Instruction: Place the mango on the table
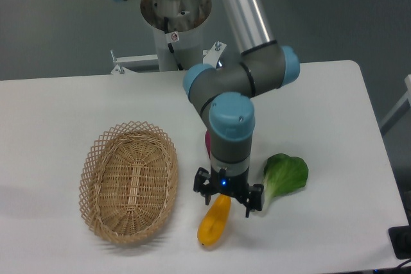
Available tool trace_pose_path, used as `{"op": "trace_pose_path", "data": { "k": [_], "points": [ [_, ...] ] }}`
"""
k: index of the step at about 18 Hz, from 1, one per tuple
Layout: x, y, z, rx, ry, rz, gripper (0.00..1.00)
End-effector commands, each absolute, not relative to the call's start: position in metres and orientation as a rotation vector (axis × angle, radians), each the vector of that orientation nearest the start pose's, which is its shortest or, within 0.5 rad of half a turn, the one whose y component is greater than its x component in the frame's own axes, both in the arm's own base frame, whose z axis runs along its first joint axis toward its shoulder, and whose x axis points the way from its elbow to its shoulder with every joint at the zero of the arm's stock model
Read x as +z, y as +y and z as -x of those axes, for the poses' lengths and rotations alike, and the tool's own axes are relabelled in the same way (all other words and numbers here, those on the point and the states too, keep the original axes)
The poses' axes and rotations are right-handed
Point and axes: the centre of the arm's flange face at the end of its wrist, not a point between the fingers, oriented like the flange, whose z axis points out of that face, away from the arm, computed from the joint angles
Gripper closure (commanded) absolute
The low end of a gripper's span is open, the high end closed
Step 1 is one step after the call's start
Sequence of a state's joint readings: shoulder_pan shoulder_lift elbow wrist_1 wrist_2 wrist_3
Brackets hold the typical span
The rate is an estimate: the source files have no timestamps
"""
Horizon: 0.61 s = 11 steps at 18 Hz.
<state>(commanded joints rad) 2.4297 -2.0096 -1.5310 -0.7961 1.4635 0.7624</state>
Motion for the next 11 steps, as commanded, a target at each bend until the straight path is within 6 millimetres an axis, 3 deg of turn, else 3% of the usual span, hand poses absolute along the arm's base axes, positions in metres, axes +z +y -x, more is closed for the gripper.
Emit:
{"op": "trace_pose_path", "data": {
  "k": [4, 6, 9, 11],
  "points": [
    [0.379, 0.539, 0.425, 0.322, -0.090, 2.778, 0.00],
    [0.402, 0.522, 0.440, 0.370, -0.079, 2.764, 0.00],
    [0.424, 0.484, 0.454, 0.368, 0.063, 2.821, 0.00],
    [0.431, 0.469, 0.462, 0.349, 0.133, 2.855, 0.00]
  ]
}}
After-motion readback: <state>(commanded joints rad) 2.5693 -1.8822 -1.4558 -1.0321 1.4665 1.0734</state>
